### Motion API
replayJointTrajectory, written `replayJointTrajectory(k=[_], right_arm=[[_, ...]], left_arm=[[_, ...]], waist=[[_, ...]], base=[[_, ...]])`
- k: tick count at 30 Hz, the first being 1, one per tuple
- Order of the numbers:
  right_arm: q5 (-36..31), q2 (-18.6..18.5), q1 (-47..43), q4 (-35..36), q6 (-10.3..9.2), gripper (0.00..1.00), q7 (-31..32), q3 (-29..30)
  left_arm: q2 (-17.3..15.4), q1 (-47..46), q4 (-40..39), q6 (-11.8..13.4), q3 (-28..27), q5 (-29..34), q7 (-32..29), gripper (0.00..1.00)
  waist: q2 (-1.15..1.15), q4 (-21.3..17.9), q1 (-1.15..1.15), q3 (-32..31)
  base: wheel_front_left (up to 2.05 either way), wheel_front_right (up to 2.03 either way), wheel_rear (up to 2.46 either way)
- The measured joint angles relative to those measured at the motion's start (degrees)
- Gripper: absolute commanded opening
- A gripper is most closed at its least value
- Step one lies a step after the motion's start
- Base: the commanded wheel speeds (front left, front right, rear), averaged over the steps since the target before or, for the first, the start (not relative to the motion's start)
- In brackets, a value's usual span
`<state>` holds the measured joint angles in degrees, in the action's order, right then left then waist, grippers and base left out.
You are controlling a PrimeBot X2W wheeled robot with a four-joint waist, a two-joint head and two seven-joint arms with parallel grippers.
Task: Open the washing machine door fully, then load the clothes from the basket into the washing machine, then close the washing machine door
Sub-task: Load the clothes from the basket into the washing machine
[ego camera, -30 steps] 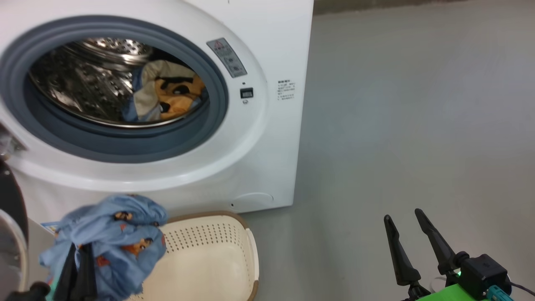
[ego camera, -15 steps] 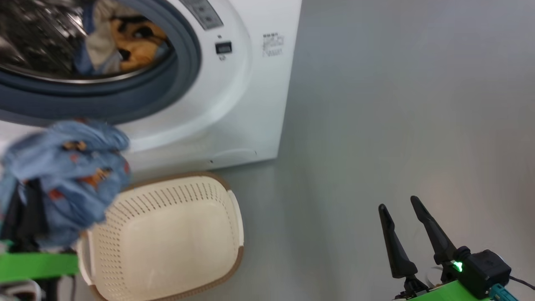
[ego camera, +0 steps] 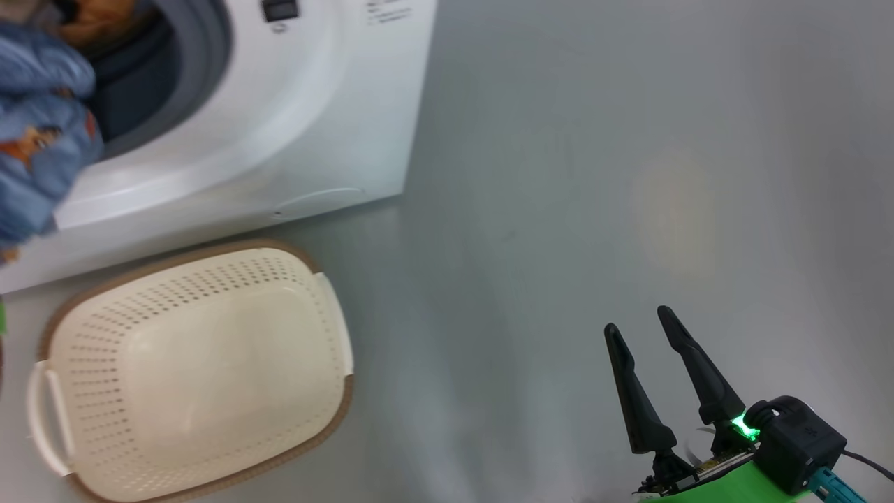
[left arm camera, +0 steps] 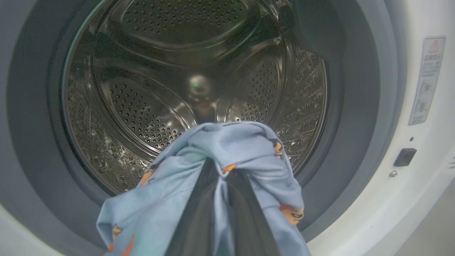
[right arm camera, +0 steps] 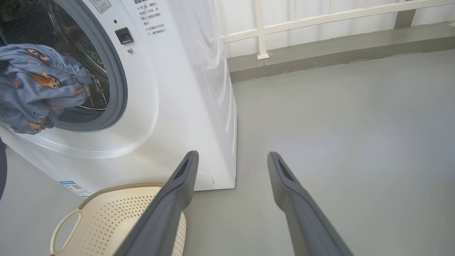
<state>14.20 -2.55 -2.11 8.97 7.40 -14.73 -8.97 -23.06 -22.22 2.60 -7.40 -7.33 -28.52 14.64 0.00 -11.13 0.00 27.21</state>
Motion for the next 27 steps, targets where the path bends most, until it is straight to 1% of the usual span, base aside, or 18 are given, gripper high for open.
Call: replayJointTrajectory(k=[7, 16, 18, 23, 27], right_arm=[[1.1, 0.0, 0.0, 0.7, 0.0, 1.0, 0.0, -1.2], [2.7, 0.1, 0.0, 1.5, 0.0, 1.0, 0.0, -2.9], [3.3, 0.2, 0.0, 1.5, 0.0, 1.0, 0.0, -3.5], [3.6, 0.2, 0.0, 1.4, 0.0, 1.0, 0.0, -4.9], [3.6, 0.2, 0.0, 1.1, 0.0, 1.0, 0.0, -5.6]], left_arm=[[-3.5, -8.4, 4.0, 0.0, 3.0, -0.5, 0.0, 0.0], [-7.5, -19.6, 9.9, 0.0, 9.3, -1.4, 0.0, 0.0], [-8.7, -23.8, 12.0, 0.0, 11.7, -1.8, -0.2, 0.0], [-10.5, -31.0, 16.3, 0.0, 15.5, -2.6, -3.7, 0.0], [-11.2, -36.3, 18.4, 0.0, 18.3, -4.0, -7.6, 0.0]], waist=[[0.0, -3.5, 0.0, 3.3], [0.0, -6.0, 0.0, 7.3], [0.0, -6.6, 0.0, 8.3], [0.0, -7.3, 0.0, 9.8], [0.0, -7.4, 0.0, 10.8]], base=[[0.0, 0.0, 0.0], [0.0, 0.0, 0.0], [0.0, 0.0, 0.0], [0.0, 0.0, 0.0], [0.0, 0.0, 0.0]])
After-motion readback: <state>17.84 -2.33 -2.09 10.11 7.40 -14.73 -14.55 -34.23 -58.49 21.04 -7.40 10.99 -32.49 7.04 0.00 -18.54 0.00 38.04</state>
